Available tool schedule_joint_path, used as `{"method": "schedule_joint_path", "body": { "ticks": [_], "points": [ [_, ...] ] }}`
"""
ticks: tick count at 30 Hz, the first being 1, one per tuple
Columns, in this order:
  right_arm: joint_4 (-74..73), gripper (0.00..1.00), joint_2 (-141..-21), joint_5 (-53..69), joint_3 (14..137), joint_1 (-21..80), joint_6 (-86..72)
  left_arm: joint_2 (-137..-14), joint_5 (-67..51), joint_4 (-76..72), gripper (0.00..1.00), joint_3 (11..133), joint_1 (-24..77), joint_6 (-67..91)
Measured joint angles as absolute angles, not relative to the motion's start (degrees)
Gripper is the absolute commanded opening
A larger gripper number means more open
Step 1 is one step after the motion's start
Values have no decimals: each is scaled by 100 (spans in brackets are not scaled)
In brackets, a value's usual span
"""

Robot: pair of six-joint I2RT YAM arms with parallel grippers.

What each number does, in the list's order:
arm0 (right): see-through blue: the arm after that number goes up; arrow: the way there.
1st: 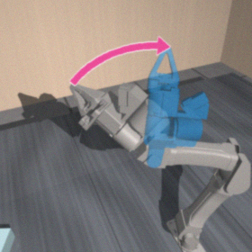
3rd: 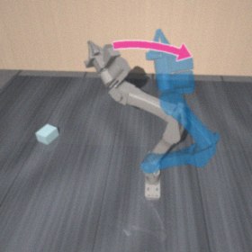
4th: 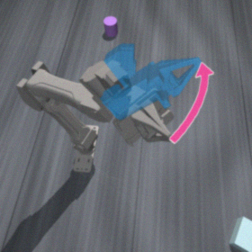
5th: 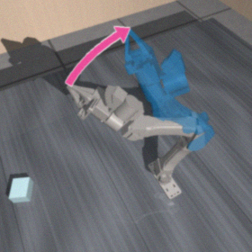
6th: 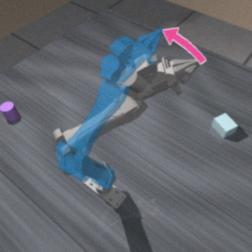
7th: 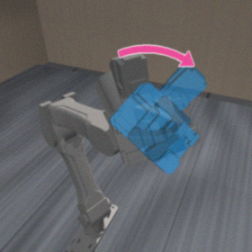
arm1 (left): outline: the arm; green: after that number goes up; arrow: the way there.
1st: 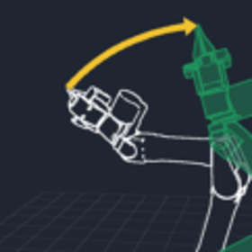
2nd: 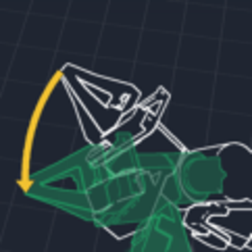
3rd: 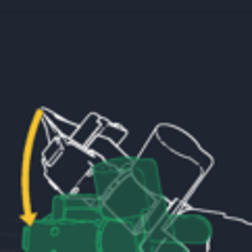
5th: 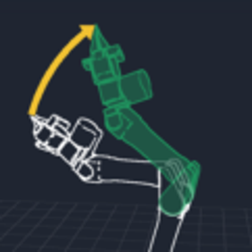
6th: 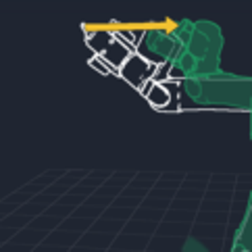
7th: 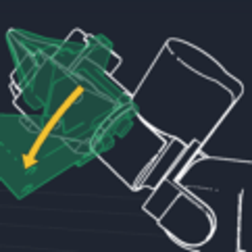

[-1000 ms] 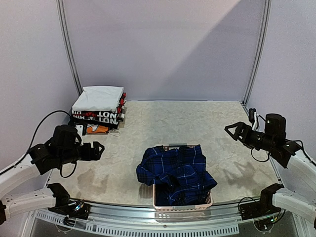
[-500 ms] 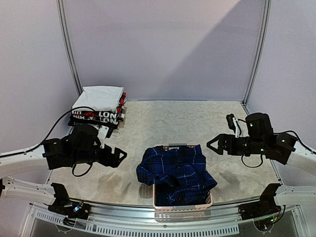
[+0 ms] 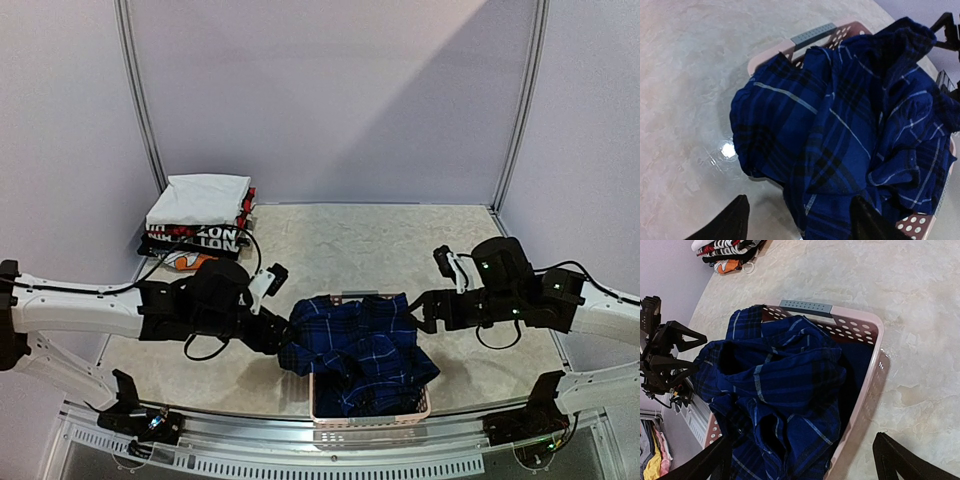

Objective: Fold and stack the mixed laundry pile
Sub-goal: Pick up the crumpled shirt from the bin.

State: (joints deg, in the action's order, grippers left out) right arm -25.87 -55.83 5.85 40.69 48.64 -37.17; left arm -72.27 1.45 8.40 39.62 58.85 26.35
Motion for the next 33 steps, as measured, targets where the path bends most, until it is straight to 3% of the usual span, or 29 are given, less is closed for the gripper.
{"method": "schedule_joint_path", "body": {
  "ticks": [1, 4, 5, 13, 21, 33],
  "points": [
    [-2587, 99, -5603, 580, 4069, 4871, -3717, -7290, 91, 805, 53, 3962, 5887, 2661],
    [-2571, 99, -5629, 582, 4069, 4871, -3717, -7491, -86, 718, 8, 3997, 5898, 2633],
    [-2569, 99, -5629, 582, 4069, 4871, -3719, -7537, -134, 690, 0, 4018, 5900, 2670],
    [-2578, 99, -5634, 318, 4069, 4875, -3745, -7439, -134, 1046, 0, 4733, 5909, 2460],
    [-2919, 99, -5714, -543, 4119, 4875, -3898, -6261, 1208, 2200, 0, 6270, 5913, 2064],
    [-3017, 97, -6379, -473, 4283, 4960, -3894, -5354, 3343, 3129, 0, 8302, 5909, 1264]
  ]
}}
